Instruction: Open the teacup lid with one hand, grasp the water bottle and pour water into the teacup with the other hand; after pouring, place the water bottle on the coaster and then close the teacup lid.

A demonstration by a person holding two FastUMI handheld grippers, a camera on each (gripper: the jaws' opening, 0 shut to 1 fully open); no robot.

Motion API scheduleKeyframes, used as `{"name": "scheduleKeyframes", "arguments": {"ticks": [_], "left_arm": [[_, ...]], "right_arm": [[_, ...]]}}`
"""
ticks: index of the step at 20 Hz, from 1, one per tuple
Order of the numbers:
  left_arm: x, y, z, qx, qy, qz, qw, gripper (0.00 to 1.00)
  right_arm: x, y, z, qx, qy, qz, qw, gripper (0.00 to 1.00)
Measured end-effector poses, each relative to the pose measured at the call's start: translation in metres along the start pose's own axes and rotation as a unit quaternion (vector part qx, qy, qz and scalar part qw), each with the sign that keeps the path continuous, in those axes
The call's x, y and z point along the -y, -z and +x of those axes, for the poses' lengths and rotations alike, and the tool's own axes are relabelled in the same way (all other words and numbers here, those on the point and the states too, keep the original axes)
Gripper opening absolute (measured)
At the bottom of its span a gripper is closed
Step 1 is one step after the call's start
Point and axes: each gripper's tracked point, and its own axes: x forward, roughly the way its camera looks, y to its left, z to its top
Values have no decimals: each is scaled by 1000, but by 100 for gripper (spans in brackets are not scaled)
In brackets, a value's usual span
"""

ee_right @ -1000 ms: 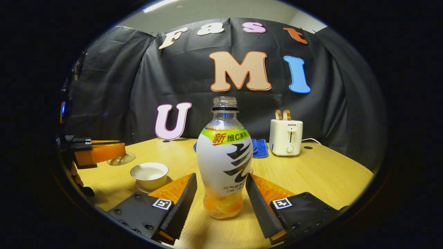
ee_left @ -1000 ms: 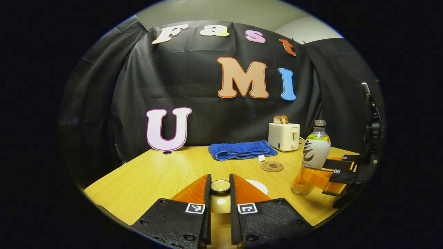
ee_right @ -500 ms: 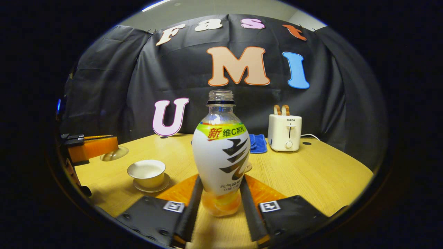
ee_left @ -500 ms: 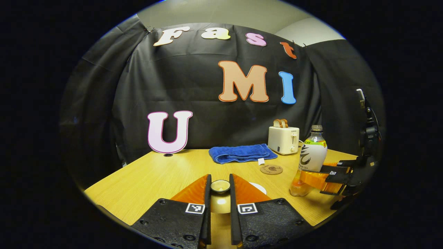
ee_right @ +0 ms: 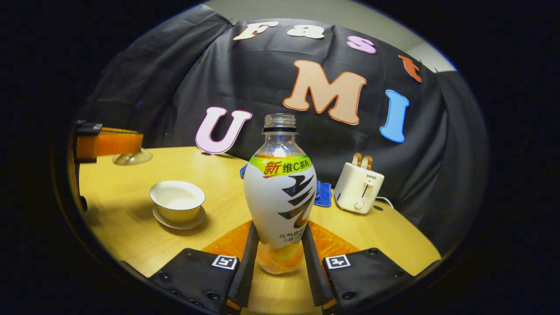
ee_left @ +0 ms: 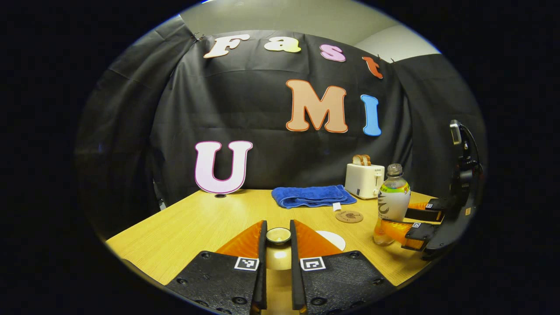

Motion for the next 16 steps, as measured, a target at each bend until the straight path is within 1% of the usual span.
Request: {"name": "scheduleKeyframes", "arguments": {"ticks": [2, 4, 7, 8, 10, 14, 16], "left_arm": [[-5, 0, -1, 0, -6, -1, 1000, 19], [-11, 1, -2, -1, -10, -3, 1000, 19], [-16, 3, -3, -2, -13, -3, 1000, 19], [-17, 3, -4, -1, -16, -2, 1000, 21], [-20, 4, -4, -5, -18, 1, 1000, 19], [-25, 2, -5, -2, -21, -3, 1000, 19], [-29, 1, -6, -3, -24, -4, 1000, 20]], "right_arm": [[-4, -1, 5, 5, 2, -45, 999, 60], [-5, -1, 6, 7, 9, -88, 996, 60], [1, -5, 12, 11, 25, -149, 989, 60], [4, -6, 16, 14, 28, -168, 985, 60], [8, -13, 19, 25, 38, -215, 976, 60], [6, -22, 18, 51, 49, -310, 948, 60], [4, -26, 19, 58, 52, -347, 935, 58]]}}
